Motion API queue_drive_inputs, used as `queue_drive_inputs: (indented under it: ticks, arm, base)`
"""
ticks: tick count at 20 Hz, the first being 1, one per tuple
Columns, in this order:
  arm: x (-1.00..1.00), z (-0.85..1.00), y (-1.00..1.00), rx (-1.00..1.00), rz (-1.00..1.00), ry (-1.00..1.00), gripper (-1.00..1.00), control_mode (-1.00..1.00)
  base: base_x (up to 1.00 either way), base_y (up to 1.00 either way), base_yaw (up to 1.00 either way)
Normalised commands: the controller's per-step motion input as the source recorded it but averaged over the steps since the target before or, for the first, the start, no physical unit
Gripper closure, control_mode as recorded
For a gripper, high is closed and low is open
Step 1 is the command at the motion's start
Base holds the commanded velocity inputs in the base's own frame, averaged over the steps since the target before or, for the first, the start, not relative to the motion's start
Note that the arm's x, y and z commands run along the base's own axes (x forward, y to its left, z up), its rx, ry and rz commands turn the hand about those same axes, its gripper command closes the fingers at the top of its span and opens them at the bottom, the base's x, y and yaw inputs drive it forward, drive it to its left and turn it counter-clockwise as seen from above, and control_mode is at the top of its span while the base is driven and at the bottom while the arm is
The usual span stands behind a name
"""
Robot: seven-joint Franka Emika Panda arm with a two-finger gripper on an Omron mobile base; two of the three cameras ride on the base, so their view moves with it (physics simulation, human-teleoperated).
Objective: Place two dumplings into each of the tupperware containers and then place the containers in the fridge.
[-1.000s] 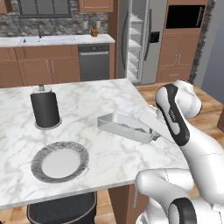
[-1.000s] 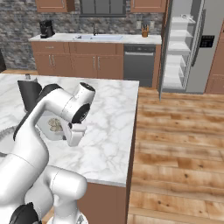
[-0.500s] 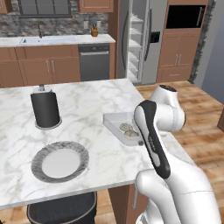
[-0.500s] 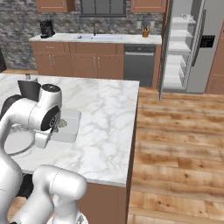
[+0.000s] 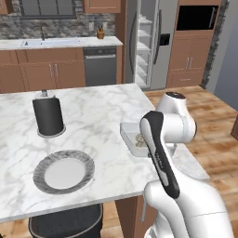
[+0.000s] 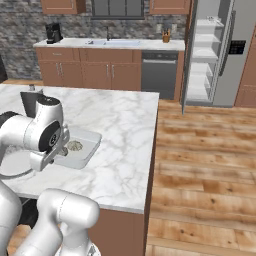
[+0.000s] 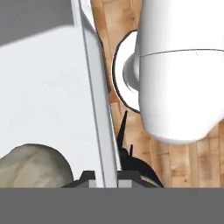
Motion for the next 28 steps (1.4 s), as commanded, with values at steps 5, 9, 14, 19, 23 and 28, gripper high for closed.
queue_drive_inputs:
  ticks: [5, 9, 14, 19, 23, 28]
  arm:
    - [-0.3, 0.02, -0.2, -0.03, 0.04, 0.0, 1.0, -1.0]
    - [-0.3, 0.37, -0.46, 0.0, -0.01, 0.01, 1.0, -1.0]
    - [-0.21, 0.58, -0.41, 0.0, 0.0, 0.09, 1.0, -1.0]
    - [-0.08, 0.33, -0.02, -0.14, -0.06, -0.03, 1.0, -1.0]
    - [-0.05, 0.23, -0.02, -0.18, -0.05, -0.07, 1.0, -1.0]
    - [-0.16, 0.23, -0.1, -0.02, 0.03, 0.0, 1.0, -1.0]
  base:
    - [0.0, 0.0, 0.0]
    - [0.0, 0.0, 0.0]
    - [0.0, 0.0, 0.0]
    - [0.0, 0.0, 0.0]
    - [0.0, 0.0, 0.0]
    - [0.0, 0.0, 0.0]
